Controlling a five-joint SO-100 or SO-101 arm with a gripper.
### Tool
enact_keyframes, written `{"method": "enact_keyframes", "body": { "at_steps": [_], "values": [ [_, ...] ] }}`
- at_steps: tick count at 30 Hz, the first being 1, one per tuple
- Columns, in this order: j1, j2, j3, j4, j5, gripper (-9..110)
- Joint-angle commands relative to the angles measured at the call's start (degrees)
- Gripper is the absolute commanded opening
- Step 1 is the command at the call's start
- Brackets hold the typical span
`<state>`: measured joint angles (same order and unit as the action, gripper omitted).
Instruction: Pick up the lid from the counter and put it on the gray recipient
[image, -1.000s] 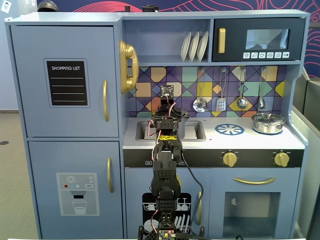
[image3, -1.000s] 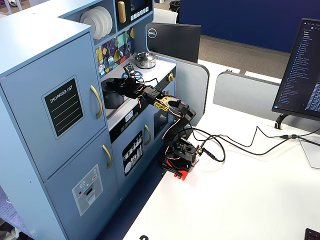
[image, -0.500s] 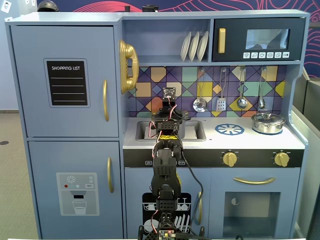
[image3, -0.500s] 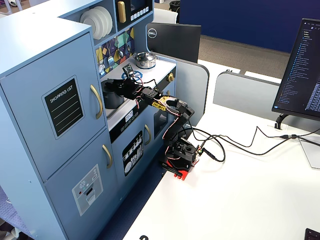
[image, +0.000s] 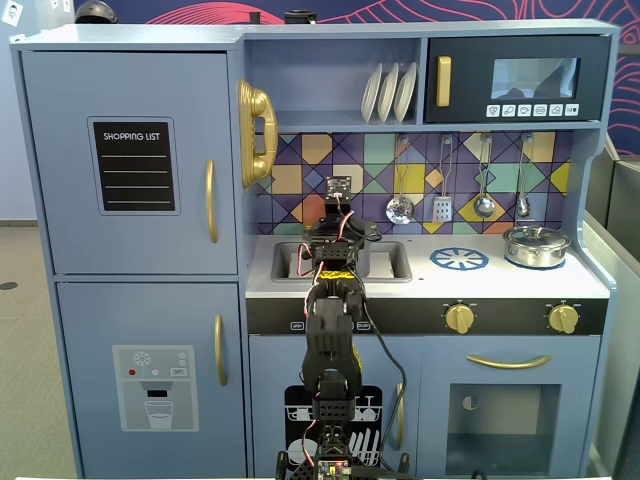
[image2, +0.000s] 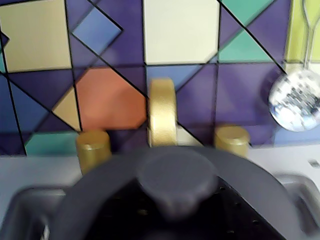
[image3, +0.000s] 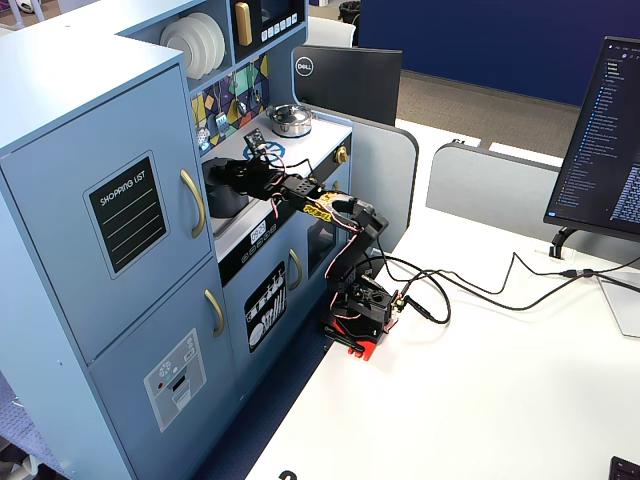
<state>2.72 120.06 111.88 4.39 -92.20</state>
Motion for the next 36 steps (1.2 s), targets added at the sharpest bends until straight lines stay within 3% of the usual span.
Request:
{"method": "enact_keyframes", "body": {
  "at_steps": [1,4,9,18,26,36],
  "values": [
    [0.09,8.44,0.62,10.20,-0.09,13],
    [-0.18,14.15,1.67,18.63,0.09,18],
    [-2.29,24.87,-0.18,35.77,1.32,16],
    [-5.71,42.98,2.81,68.29,2.29,0],
    [-1.05,53.88,25.93,72.07,-0.88,0],
    [-4.22,62.05,51.94,68.82,8.70,0]
  ]
}}
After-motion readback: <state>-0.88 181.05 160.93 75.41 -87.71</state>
